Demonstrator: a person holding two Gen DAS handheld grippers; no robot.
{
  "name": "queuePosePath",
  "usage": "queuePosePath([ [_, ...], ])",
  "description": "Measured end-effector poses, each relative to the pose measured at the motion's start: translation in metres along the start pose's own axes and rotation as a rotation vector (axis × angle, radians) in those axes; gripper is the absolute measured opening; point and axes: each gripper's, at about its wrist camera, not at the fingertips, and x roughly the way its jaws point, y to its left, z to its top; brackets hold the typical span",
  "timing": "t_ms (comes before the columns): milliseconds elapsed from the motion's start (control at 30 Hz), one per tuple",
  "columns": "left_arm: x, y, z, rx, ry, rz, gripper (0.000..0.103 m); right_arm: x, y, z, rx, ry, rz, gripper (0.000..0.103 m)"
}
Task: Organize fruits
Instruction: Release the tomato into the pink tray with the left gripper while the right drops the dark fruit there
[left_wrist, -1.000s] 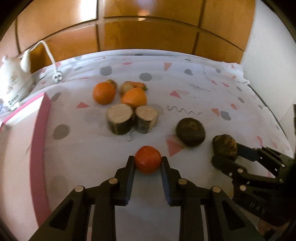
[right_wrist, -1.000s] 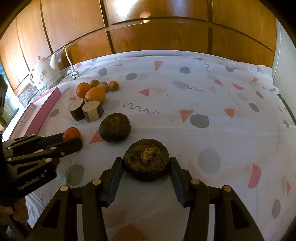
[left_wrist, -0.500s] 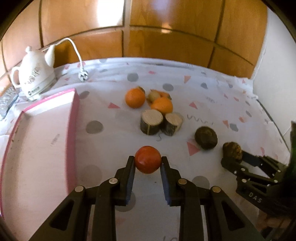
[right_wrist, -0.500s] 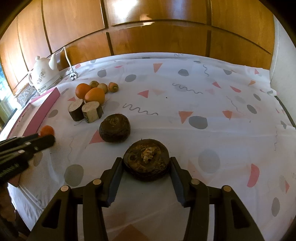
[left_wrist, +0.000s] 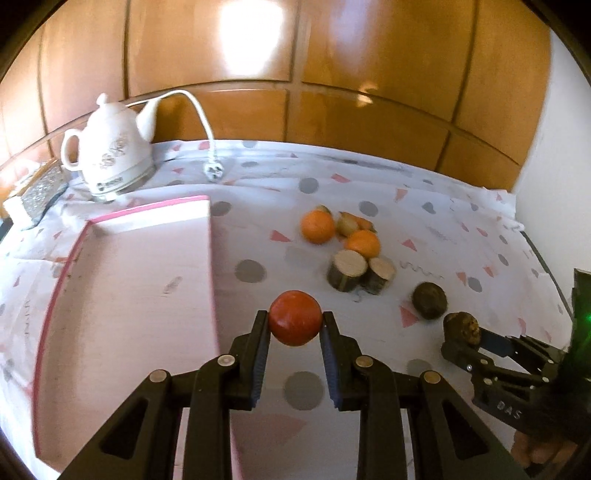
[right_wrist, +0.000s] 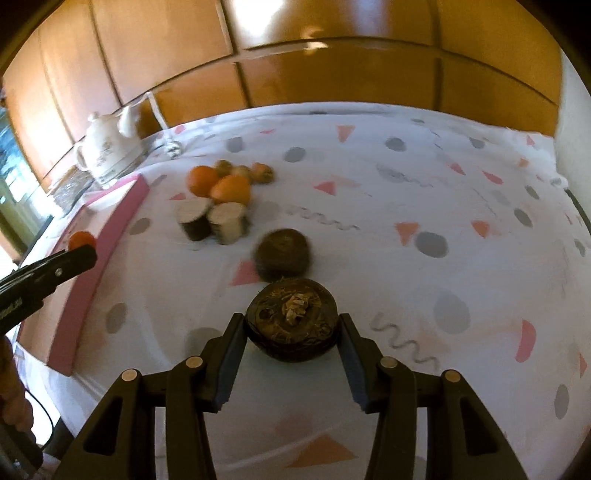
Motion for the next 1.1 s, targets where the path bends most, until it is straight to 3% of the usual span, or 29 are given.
queuePosePath([
  [233,-0.008,0.039,0.0,-0.068,-0.007,0.065,0.027,-0.001,0.049,0.018,-0.131,-0.012,0.094,0.05],
  [633,-0.021,0.132,-0.01,-0.226,-0.015,0.245,0.028,0.017,0.159,0.063,-0.292,0.007,0.312,0.05],
  [867,-0.025,0.157,-0.017,-0.281,-0.01,0.291,0.028,0.043,0.211,0.081,-0.336,0.034,0.341,0.05],
  [967,-0.025,0.162,-0.017,-0.299,-0.015,0.292,0.031,0.051,0.225,0.084,-0.35,0.048,0.346,0.05],
  [1100,-0.029,0.165,-0.019,-0.323,-0.024,0.287,0.047,0.061,0.235,0.085,-0.346,0.052,0.329,0.051],
])
